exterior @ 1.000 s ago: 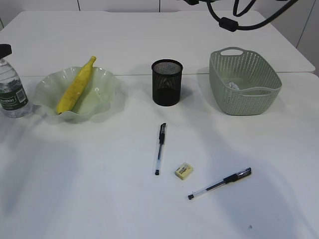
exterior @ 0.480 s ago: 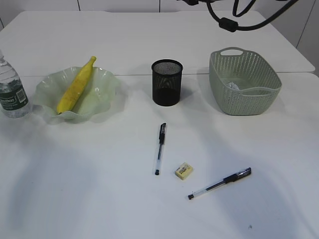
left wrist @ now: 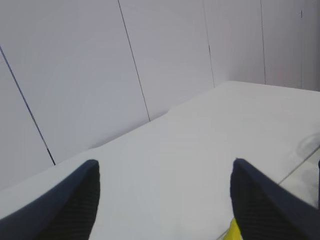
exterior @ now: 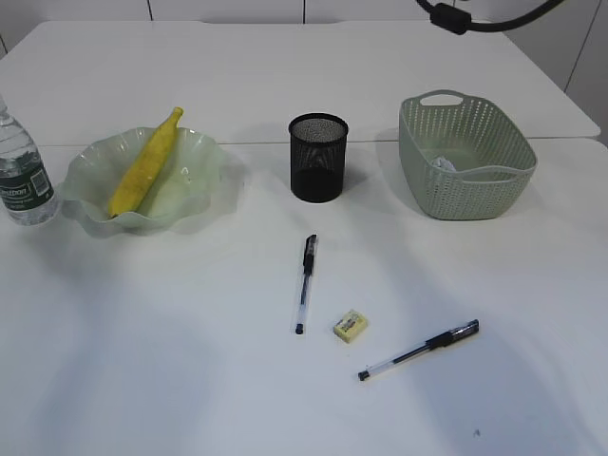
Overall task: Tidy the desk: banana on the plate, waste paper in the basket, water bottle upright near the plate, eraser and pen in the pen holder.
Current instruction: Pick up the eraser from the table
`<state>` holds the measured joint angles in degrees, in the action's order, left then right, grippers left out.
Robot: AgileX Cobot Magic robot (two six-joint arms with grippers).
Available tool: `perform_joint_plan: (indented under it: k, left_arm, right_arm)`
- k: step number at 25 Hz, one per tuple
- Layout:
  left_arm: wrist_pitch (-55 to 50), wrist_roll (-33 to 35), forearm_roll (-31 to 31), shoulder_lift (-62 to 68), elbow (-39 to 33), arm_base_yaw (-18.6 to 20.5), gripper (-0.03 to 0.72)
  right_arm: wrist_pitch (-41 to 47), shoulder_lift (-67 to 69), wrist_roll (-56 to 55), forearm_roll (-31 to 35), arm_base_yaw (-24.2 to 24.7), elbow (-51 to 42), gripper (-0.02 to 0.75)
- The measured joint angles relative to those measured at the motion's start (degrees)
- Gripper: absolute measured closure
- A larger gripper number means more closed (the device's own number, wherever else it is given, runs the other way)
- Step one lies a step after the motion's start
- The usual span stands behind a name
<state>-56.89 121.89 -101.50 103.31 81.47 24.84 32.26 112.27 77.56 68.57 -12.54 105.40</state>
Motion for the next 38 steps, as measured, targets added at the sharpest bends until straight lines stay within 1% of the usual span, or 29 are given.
perform_joint_plan:
  k: [5, 8, 11, 16, 19, 24, 27, 30, 33, 36, 38]
  left_arm:
    - [0.69, -6.3, 0.1, -6.35, 0.0, 0.0, 0.115]
    - [0.69, -11.95, 0.1, -10.01, 0.0, 0.0, 0.115]
    - [0.78, -17.65, 0.1, -13.51, 0.0, 0.0, 0.115]
    - [1.98, -21.24, 0.33, -20.0, 0.0, 0.0, 0.115]
    - [4.61, -24.3, 0.33, -24.51, 0.0, 0.0, 0.116]
    - [5.87, -30.05, 0.4, -31.54, 0.0, 0.0, 0.115]
    - [6.42, -33.7, 2.37, -35.77, 0.0, 0.0, 0.115]
    - [6.42, -38.01, 5.69, -39.43, 0.0, 0.0, 0.115]
    - [6.32, -40.03, 8.57, -42.12, 0.0, 0.0, 0.117]
    - [6.32, -40.69, 9.1, -43.68, 0.0, 0.0, 0.119]
    - [6.23, -40.92, 9.1, -44.61, 0.0, 0.0, 0.119]
  right_arm:
    - [1.8, -3.5, -0.12, -0.31, 0.0, 0.0, 0.504]
    - [3.4, -5.72, -1.5, -0.85, 0.0, 0.0, 0.504]
    - [5.68, -7.82, -5.29, -3.89, 0.0, 0.0, 0.504]
    - [12.54, -11.56, -14.97, -11.98, 0.0, 0.0, 0.504]
    - [17.48, -13.88, -18.83, -14.25, 0.0, 0.0, 0.504]
    - [22.65, -16.98, -22.05, -14.86, 0.0, 0.0, 0.504]
    - [25.32, -18.55, -24.13, -15.47, 0.0, 0.0, 0.504]
    - [29.21, -19.77, -26.83, -17.16, 0.0, 0.0, 0.504]
    - [33.91, -20.37, -30.54, -21.57, 0.0, 0.0, 0.504]
    - [37.99, -20.37, -35.06, -28.2, 0.0, 0.0, 0.504]
    - [38.89, -20.37, -38.17, -32.2, 0.0, 0.0, 0.504]
